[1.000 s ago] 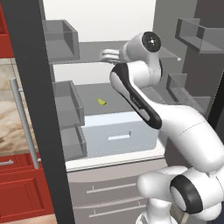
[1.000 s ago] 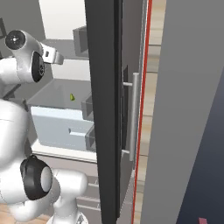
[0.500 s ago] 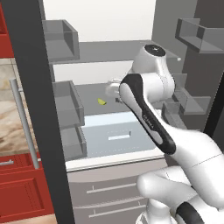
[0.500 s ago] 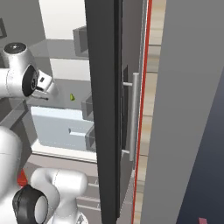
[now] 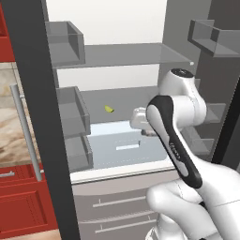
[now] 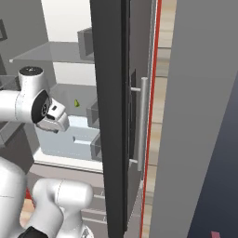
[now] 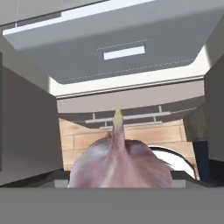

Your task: Grab the lemon wedge and garlic from the fridge, place them in the blender, close the lid, and turn on the blender to create a marinade.

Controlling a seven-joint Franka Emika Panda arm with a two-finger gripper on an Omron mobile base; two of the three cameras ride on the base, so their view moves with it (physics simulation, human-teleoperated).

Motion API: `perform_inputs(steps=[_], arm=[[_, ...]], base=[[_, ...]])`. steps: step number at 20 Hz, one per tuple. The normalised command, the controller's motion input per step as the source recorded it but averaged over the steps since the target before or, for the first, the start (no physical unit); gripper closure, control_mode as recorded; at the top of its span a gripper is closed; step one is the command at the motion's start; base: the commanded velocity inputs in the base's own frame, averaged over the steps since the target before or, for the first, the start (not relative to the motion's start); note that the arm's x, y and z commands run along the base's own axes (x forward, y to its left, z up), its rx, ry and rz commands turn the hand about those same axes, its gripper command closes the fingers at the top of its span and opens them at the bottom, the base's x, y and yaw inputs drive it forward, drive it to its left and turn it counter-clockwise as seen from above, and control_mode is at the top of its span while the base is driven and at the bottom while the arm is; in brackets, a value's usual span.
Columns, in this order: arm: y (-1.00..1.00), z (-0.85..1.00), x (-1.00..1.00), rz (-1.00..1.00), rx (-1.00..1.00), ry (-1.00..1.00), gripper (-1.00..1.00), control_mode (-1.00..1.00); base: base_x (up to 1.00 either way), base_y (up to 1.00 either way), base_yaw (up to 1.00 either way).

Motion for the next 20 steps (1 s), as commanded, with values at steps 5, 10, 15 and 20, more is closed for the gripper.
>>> perform_inputs(steps=[5, 10, 15, 20], arm=[[0.0, 0.0, -0.1, 0.0, 0.0, 0.0, 1.0, 1.0], [0.0, 0.0, 0.0, 0.0, 0.0, 0.0, 1.0, 1.0], [0.0, 0.0, 0.0, 0.0, 0.0, 0.0, 1.0, 1.0], [0.0, 0.0, 0.0, 0.0, 0.0, 0.0, 1.0, 1.0]], base=[[-0.13, 0.0, 0.0], [-1.0, 0.0, -0.05], [-0.89, 0.08, 0.33], [-0.39, 0.01, 0.98]])
